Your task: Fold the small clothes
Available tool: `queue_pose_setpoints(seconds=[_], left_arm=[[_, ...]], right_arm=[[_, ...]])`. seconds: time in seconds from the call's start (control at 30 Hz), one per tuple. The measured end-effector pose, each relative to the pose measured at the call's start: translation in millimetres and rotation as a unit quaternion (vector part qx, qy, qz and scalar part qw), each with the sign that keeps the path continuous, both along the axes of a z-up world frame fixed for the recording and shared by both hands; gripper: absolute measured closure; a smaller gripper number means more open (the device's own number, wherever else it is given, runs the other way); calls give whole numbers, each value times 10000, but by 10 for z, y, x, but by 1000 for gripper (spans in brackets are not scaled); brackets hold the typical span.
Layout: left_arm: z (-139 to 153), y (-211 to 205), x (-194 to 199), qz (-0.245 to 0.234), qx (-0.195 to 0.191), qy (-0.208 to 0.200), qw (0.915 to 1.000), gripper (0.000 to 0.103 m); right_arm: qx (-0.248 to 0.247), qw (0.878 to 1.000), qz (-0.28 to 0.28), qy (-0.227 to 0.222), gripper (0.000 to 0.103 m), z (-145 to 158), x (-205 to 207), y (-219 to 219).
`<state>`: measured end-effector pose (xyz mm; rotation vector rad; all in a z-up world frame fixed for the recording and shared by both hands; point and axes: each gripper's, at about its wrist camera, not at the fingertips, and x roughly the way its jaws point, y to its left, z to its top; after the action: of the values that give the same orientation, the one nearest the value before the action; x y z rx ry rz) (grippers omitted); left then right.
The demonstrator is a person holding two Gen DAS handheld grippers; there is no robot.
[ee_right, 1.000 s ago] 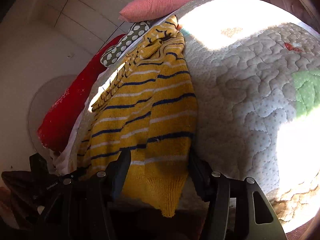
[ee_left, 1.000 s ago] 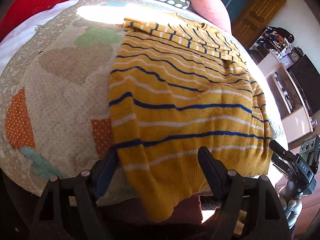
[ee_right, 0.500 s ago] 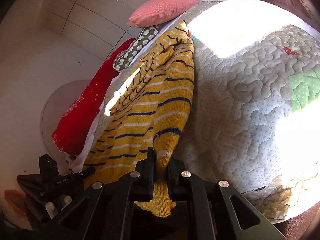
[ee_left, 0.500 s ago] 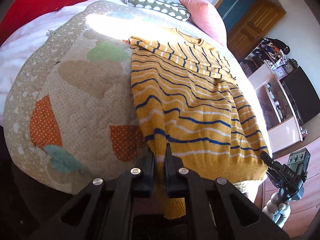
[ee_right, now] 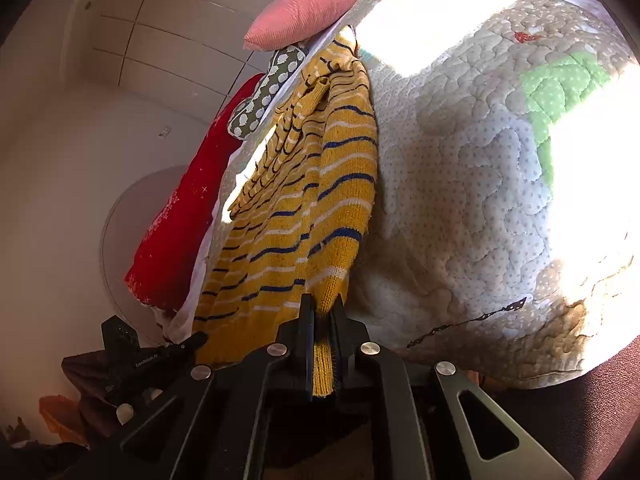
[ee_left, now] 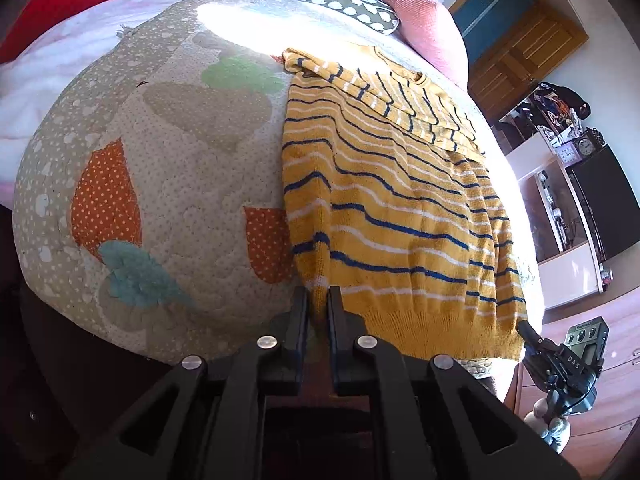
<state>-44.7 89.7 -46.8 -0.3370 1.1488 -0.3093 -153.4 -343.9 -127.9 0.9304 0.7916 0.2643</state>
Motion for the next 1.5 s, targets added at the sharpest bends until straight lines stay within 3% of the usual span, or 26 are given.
queue_pose_setpoints(seconds=[0.07,0.13,0.23,0.4,0.47,0.5,0.53,0.63,0.67,0.7,0.73,0.93,1.13,1.23,1.5], left_arm=[[-52,84,0,131,81,28,9999,91],[-116,161,22,251,46,106,9996,75],[-228,178,69,173,-116,218,9995,59],[-388,-94,156,-320,-239,268,9988,50],[-431,-254,185,-505,66,243,9984,51],[-450,-324,195,-584,279,261,9976,69],[-468,-382,204,-658,440,298,9964,93],[-406,-390,172,-692,377,165,9968,94],[-366,-369,158,-674,326,116,9971,94],[-317,-341,143,-651,259,73,9975,94],[-256,-311,131,-635,176,6,9978,94],[146,-226,254,-577,-187,-371,9975,94],[505,-298,848,-379,-297,-702,9964,94],[662,-460,1276,-260,-5,-972,9949,94],[691,-799,2411,-76,440,-811,9957,94]], right_arm=[[-350,9993,-41,129,83,-12,0,2],[-512,9985,-47,204,60,-38,9,-2],[-434,9987,0,251,56,-100,58,4],[-840,9954,237,398,54,-173,216,168],[-1195,9912,245,506,54,-192,274,227],[-1375,9886,258,549,54,-205,301,259],[-1504,9867,264,562,54,-216,324,277],[-1501,9868,298,527,56,-254,358,273],[-1383,9886,362,472,76,-262,358,256],[-1205,9909,439,407,88,-264,356,242],[-1070,9925,474,355,90,-248,350,237],[-619,9960,600,-255,92,135,448,185],[-670,9921,670,-827,92,663,1103,165],[-805,9900,615,-985,92,872,1546,158],[-845,9930,360,-747,92,1100,2757,105]])
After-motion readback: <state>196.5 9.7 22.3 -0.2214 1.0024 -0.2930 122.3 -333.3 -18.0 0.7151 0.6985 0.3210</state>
